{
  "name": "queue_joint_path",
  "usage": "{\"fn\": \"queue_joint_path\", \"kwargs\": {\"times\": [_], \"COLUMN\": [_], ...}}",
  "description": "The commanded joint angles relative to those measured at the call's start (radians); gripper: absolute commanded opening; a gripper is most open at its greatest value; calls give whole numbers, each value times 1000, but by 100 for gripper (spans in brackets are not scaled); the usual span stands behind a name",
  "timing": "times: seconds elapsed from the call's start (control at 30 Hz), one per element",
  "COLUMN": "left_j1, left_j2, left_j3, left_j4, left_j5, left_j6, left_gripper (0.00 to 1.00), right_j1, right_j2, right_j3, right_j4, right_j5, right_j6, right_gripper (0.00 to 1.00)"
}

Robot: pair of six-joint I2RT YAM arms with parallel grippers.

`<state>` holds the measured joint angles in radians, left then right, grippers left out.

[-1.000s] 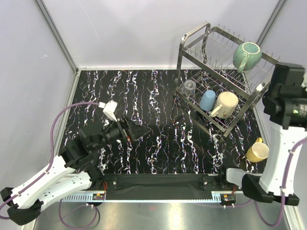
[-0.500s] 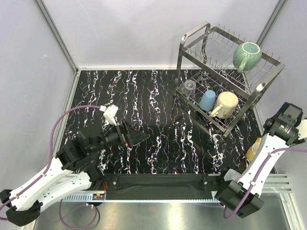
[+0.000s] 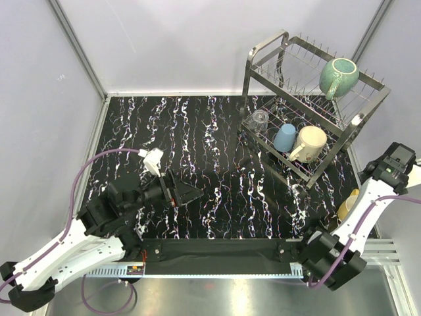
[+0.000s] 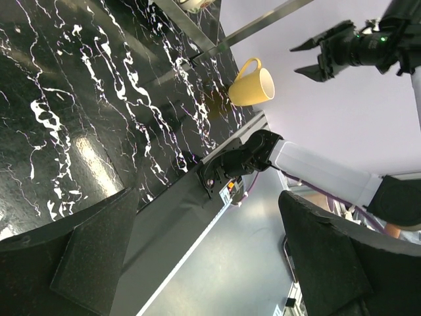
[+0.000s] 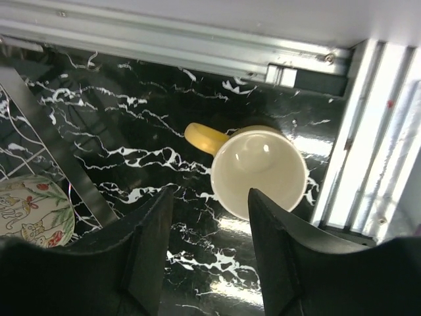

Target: Load the cups into the dish rack

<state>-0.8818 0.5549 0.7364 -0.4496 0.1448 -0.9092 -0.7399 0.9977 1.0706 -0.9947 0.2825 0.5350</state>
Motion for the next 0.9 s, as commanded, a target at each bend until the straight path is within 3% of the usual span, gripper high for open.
{"fn": "queue_joint_path", "kwargs": {"times": [0.0,0.87], "left_j1": [-5,-5], "left_j2": [-21,-16], "left_j3": [-11,-29], "left_j4": [46,104], "left_j5": [42,62], "left_j6": [1,-30], "left_gripper": [95,95], "right_j1": [-6,-6], "right_j2": [25,168], "right_j3": [-37,-184], "right_j4": [63,202], "right_j5": [-88,-69], "right_j6": [39,88], "right_gripper": [56,53]}}
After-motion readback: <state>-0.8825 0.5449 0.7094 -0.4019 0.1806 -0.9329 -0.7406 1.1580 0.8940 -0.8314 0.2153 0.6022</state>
